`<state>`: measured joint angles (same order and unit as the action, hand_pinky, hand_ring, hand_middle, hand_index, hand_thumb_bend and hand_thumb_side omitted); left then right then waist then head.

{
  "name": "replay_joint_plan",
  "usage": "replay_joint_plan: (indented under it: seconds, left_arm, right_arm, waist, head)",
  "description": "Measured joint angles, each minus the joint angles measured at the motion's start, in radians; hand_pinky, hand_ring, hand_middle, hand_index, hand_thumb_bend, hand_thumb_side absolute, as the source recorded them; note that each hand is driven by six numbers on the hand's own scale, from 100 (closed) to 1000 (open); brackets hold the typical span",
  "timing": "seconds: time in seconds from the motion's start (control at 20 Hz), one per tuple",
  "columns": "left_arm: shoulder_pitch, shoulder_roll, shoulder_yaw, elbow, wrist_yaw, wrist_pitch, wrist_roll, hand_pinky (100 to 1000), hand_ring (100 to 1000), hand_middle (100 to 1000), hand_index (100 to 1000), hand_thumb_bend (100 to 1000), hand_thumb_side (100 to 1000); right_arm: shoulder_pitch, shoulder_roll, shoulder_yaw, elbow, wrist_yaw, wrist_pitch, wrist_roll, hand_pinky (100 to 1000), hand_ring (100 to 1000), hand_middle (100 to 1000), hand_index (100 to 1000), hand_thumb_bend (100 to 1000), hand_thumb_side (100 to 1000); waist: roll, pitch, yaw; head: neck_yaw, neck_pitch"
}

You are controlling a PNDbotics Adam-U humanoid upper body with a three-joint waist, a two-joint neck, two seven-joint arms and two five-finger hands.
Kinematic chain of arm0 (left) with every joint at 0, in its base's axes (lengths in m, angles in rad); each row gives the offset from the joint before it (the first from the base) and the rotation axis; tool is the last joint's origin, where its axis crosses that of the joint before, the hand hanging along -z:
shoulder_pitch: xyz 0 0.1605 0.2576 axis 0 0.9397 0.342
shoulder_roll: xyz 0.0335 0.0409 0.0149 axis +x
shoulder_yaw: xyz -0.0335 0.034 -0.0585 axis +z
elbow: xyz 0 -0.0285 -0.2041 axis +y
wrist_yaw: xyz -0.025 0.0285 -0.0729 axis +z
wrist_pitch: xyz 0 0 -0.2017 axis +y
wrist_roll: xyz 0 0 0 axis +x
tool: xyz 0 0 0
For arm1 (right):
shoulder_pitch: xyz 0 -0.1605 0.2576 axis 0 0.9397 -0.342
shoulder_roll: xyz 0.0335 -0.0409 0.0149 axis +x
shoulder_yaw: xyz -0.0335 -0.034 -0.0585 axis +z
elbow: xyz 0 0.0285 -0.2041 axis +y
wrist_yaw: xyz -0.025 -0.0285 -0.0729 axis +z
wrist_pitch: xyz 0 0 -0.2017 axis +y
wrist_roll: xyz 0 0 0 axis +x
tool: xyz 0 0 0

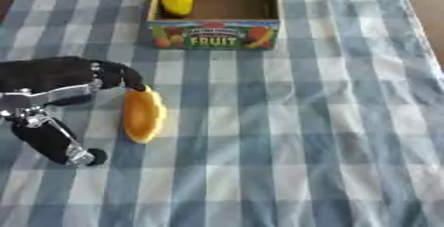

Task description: Pick up objects on the table and place them in the box.

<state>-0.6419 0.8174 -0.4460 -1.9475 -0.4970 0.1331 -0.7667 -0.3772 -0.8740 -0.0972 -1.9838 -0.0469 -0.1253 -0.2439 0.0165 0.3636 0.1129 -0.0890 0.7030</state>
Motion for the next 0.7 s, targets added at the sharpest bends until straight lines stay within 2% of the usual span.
replay_joint_plan:
  seconds: [0.35, 0.7]
  left_arm:
    - [0.001, -0.011, -0.001, 0.061, -0.064, 0.008, 0.012, 945, 995, 891, 944, 594, 100]
    - [-0.021, -0.059, -0.019, 0.144, -0.056, 0.003, 0.025, 917, 980, 850, 929, 543, 100]
  right_arm:
    - [0.001, 0.005, 0.000, 0.000, -0.003, 0.005, 0.000, 835, 979, 692, 789, 100, 362]
    - [0.004, 0.008, 0.000, 0.000, -0.008, 0.000, 0.004, 840, 983, 686, 792, 100, 371]
  waist:
    - [-0.001, 0.003, -0.001]
    - [-0.006, 0.006, -0.007]
  head:
    - [0.003, 0.000]
    - [0.008, 0.000]
